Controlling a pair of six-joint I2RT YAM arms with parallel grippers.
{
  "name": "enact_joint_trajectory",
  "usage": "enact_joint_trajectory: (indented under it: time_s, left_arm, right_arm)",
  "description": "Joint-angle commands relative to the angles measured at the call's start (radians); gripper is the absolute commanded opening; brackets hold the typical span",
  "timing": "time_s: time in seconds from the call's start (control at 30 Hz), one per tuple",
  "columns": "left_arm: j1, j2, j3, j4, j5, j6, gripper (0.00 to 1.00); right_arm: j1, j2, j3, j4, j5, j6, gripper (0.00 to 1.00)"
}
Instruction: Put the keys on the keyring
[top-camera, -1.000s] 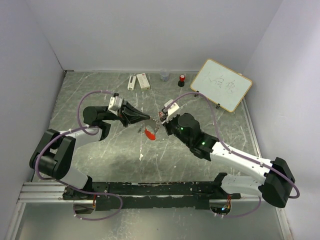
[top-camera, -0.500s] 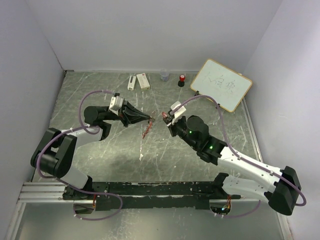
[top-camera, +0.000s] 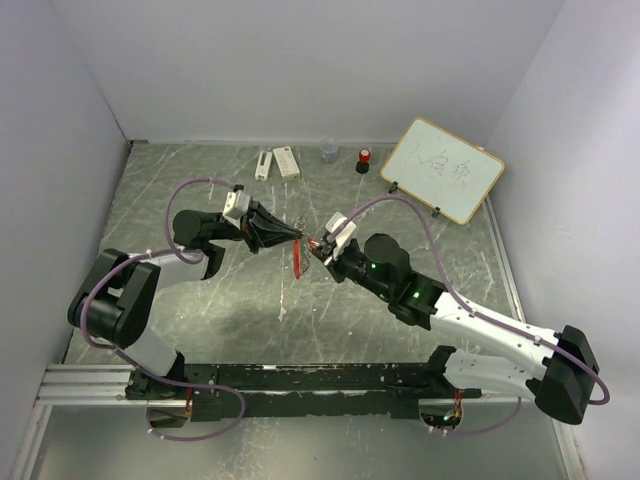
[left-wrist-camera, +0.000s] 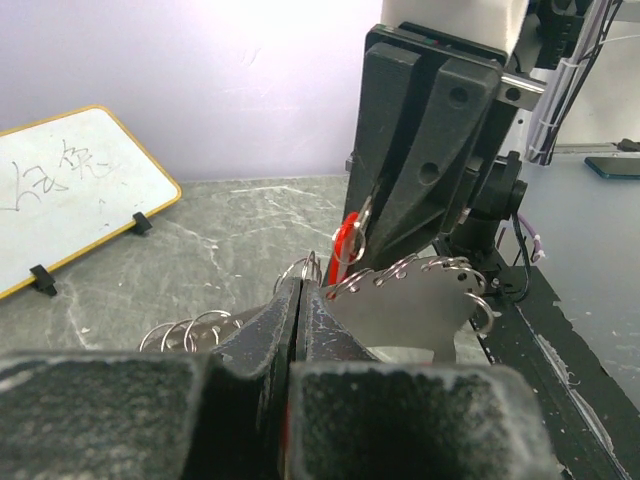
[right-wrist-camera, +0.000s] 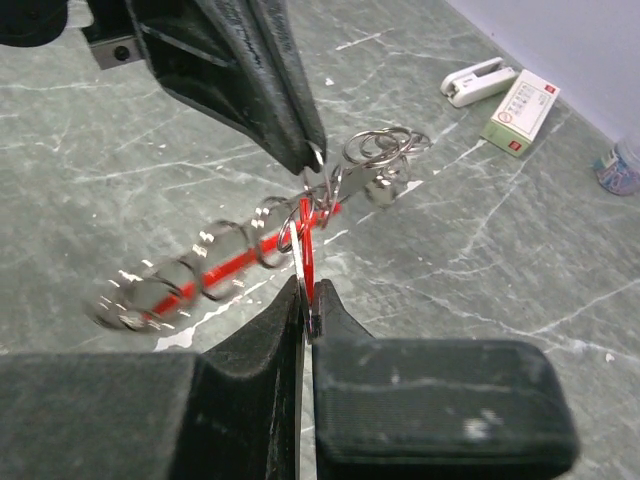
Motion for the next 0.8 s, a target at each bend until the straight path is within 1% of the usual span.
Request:
enact_joint_trajectory:
  time_s: [0.0, 0.27, 0.5, 0.77]
  left_arm:
    - [0.003, 0.013, 0.04, 0.277, -0.017, 0.0, 0.07]
    - [0.003, 0.01, 0.039, 0.277, -0.006, 0.0, 0.07]
    - [0.003, -0.015, 0.023, 0.28, 0.01, 0.001, 0.07]
    - [0.003, -0.032, 0.008, 0.278, 0.018, -0.002, 0.06]
  right_arm:
    - [0.022, 0.005, 0.029, 0.033, -0.016, -0.016, 0.0]
    - [0.032, 0.04, 0.044, 0.037, 0.0, -0.014, 0.0]
    - [0.033, 0.07, 0.074, 0.017, 0.076, 0.022, 0.0]
    - [0.031, 0.069, 0.091, -0.003, 0.161, 0.057, 0.0]
